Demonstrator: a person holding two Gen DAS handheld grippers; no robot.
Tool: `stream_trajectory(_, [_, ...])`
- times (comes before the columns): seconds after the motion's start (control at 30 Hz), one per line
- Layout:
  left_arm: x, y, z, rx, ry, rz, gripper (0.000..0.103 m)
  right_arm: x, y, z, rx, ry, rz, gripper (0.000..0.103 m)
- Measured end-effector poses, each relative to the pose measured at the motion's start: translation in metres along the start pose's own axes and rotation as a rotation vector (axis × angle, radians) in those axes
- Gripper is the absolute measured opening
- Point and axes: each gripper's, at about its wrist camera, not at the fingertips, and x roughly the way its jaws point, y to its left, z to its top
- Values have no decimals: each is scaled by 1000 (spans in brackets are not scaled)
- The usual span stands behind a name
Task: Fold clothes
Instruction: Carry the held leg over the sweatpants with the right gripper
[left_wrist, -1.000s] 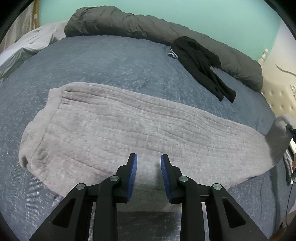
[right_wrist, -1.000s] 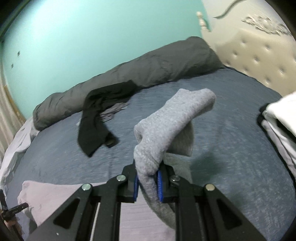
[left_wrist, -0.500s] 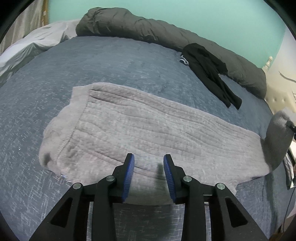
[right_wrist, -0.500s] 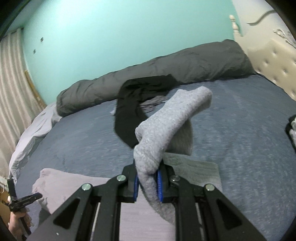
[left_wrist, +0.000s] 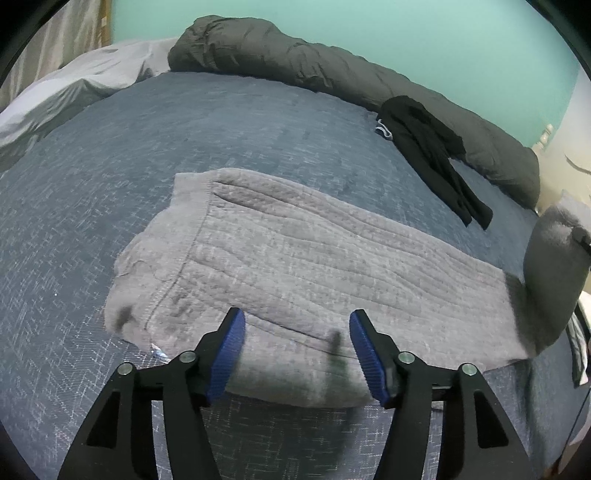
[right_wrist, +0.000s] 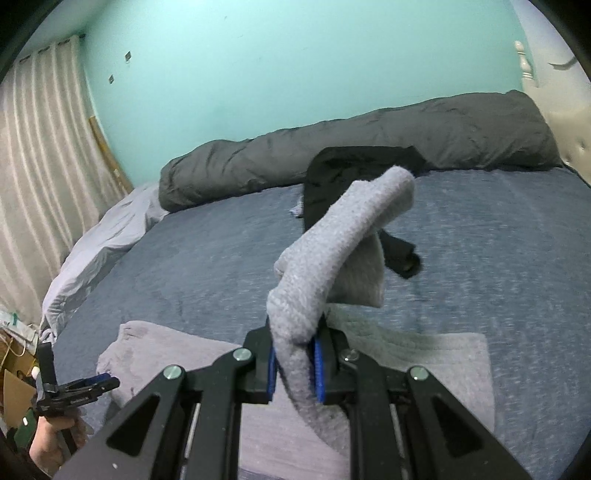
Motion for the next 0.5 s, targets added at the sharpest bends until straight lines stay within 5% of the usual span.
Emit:
stream_trajectory(0.17, [-1,7,1,-12,-1,6,81,12,30,-2,-36,7,33,14])
stream_trajectory(0.5, [-3,21,2,-39,-3,14,87,42,90,-13,-80,40,90,14])
